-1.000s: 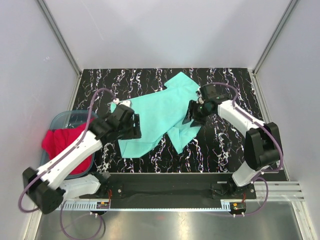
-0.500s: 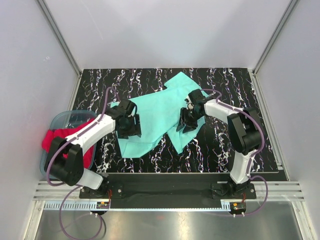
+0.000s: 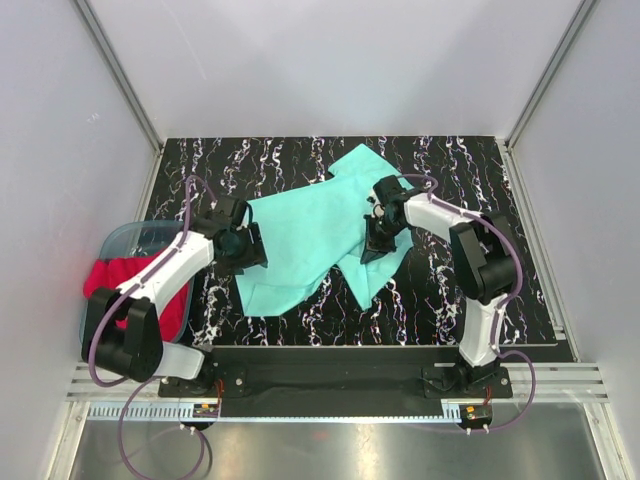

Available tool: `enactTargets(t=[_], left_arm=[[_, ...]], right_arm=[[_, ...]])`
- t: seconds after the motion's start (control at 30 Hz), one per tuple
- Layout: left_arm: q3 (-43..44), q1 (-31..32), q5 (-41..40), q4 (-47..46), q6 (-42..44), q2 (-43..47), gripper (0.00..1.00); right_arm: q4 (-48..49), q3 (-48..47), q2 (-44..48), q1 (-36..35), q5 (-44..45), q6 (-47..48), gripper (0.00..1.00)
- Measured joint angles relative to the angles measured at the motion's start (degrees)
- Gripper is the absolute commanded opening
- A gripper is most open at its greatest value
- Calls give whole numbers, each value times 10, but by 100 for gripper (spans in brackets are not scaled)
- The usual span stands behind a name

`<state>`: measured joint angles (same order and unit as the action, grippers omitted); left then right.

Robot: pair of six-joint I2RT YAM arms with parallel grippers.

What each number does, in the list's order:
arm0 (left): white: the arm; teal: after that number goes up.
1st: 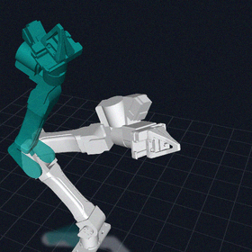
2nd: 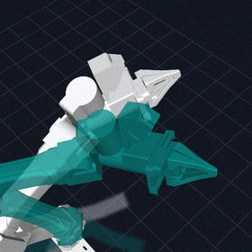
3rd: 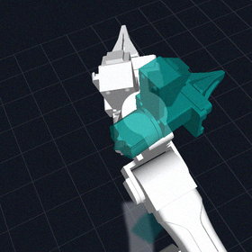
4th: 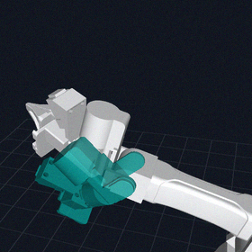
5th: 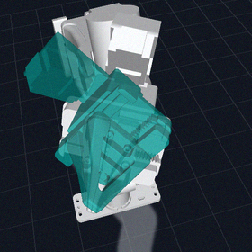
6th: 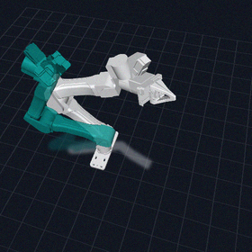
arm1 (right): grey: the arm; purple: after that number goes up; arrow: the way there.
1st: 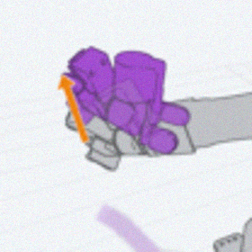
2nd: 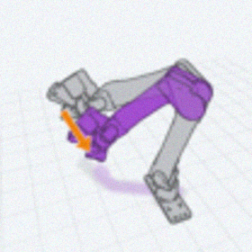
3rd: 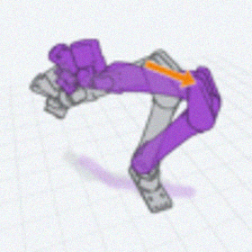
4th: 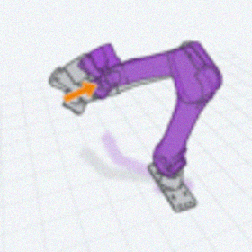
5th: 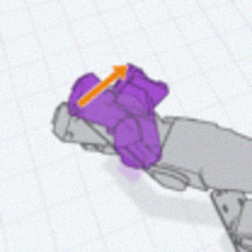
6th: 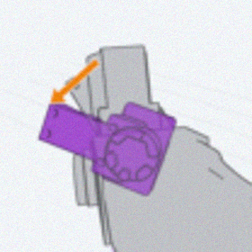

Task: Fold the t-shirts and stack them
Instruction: Flatten the tshirt out

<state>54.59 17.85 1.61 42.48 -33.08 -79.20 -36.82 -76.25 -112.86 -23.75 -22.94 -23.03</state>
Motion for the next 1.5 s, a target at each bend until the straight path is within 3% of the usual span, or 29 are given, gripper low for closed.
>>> enactTargets(t=[0.1,0.23,0.37,0.5,0.6,0.63,0.77,1.13,1.5], left_arm=[[-9,-1,1,-3,-2,11,66],[-28,-1,14,-12,-9,5,53],[-47,-1,37,-31,-16,-17,54],[-57,-1,66,-52,-24,-26,61],[-63,-1,72,-66,-28,-27,57],[-64,-1,72,-69,-30,-28,57],[-64,-1,72,-80,-31,-47,54],[-64,-1,64,-84,-32,-82,47],[-64,0,34,-82,-29,-88,35]], right_arm=[[-52,-1,32,0,36,28,0],[-110,7,116,-4,54,60,0],[-131,27,188,-37,52,67,2],[-127,55,194,-97,42,52,19],[-121,89,193,-125,24,32,29],[-118,99,193,-129,20,24,39],[-116,124,208,-128,14,3,58],[-136,167,330,-99,53,-33,56],[-134,224,358,-66,49,-59,55]])
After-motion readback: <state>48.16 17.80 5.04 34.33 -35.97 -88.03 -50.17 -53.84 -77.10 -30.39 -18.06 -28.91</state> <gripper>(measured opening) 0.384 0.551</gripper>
